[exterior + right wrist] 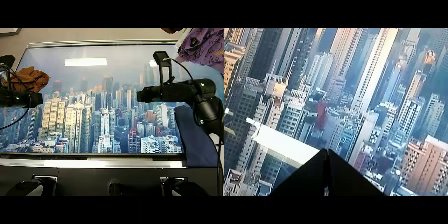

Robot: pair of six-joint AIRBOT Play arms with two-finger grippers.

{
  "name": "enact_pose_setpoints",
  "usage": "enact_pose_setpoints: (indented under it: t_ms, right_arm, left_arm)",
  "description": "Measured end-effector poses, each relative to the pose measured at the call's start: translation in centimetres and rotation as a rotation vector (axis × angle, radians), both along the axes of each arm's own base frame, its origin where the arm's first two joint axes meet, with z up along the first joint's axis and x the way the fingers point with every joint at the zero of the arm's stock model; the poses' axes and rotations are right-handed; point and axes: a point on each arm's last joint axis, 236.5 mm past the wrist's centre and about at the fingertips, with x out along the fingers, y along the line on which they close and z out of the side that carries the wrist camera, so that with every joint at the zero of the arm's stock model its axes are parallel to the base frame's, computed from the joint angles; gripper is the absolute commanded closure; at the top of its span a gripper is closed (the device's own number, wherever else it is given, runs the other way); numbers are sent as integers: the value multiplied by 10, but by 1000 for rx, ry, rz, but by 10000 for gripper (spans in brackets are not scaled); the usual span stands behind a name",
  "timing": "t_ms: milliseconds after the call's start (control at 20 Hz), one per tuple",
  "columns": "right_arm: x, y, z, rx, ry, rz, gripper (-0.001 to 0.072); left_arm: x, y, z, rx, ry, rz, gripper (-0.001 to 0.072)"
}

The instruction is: Fold the clothes and pants, and hang the long-sleeved shirts on hangers.

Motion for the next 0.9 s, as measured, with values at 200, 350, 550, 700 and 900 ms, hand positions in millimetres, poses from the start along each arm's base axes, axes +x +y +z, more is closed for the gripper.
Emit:
enact_pose_setpoints:
  t_ms: [200,350,550,700,900]
  right_arm:
    - [0,0,0,0,0,0,682]
    - [0,0,0,0,0,0,682]
    - [0,0,0,1,-1,0,682]
    - [0,0,0,1,-1,0,681]
    - [0,0,0,1,-1,0,682]
  left_arm:
    - [0,0,0,0,0,0,688]
    - [0,0,0,0,0,0,475]
    - [5,8,-7,25,12,31,-11]
    - [20,32,-21,82,27,103,-11]
    - [65,95,-36,73,-8,316,-12]
